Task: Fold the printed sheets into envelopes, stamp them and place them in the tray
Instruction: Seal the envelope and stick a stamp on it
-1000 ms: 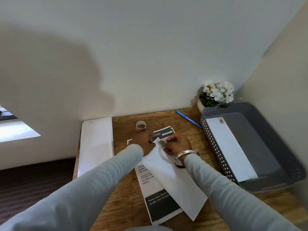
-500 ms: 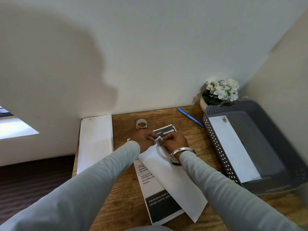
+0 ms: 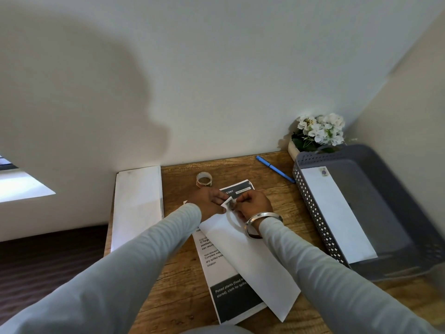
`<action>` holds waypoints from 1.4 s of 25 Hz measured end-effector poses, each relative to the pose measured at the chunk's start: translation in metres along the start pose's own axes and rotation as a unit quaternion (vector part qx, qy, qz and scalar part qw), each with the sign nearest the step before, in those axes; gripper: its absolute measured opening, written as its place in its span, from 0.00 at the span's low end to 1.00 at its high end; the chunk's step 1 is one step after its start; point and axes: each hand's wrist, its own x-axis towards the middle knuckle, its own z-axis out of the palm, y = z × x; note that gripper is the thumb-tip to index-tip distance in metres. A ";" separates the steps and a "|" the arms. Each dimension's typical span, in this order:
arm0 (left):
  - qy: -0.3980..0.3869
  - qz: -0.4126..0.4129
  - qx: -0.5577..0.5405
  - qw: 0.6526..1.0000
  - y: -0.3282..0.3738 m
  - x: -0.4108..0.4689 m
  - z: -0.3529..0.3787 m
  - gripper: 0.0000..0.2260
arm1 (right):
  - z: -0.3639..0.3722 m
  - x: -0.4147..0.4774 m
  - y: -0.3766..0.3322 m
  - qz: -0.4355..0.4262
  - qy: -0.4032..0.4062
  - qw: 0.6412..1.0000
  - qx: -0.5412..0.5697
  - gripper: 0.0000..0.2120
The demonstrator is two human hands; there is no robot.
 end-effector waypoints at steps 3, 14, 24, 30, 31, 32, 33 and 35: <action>0.008 -0.004 -0.012 1.000 0.001 0.000 0.000 0.15 | -0.001 -0.002 -0.001 -0.008 -0.006 1.000 -0.001 0.10; 0.085 -0.021 -0.001 0.996 -0.004 0.011 0.012 0.08 | -0.001 -0.003 -0.004 -0.003 0.000 1.000 0.000 0.11; 0.104 -0.032 0.001 0.994 -0.004 0.014 0.016 0.10 | -0.007 -0.012 -0.005 -0.036 0.027 0.997 -0.068 0.12; 0.098 -0.032 -0.004 0.995 -0.003 0.013 0.016 0.09 | -0.016 -0.018 -0.005 -0.081 -0.001 0.990 -0.114 0.09; 0.093 -0.028 0.002 0.995 -0.003 0.013 0.017 0.08 | -0.018 -0.018 -0.004 -0.087 -0.009 0.989 -0.119 0.08; 0.088 -0.024 0.007 0.996 -0.002 0.012 0.018 0.07 | -0.018 -0.018 -0.004 -0.092 -0.014 0.988 -0.122 0.08; 0.084 -0.019 0.013 0.996 -0.001 0.011 0.019 0.05 | -0.018 -0.018 -0.003 -0.095 -0.015 0.987 -0.126 0.08; 0.088 -0.009 0.028 0.996 0.002 0.010 0.021 0.02 | -0.018 -0.018 -0.002 -0.099 -0.013 0.986 -0.131 0.10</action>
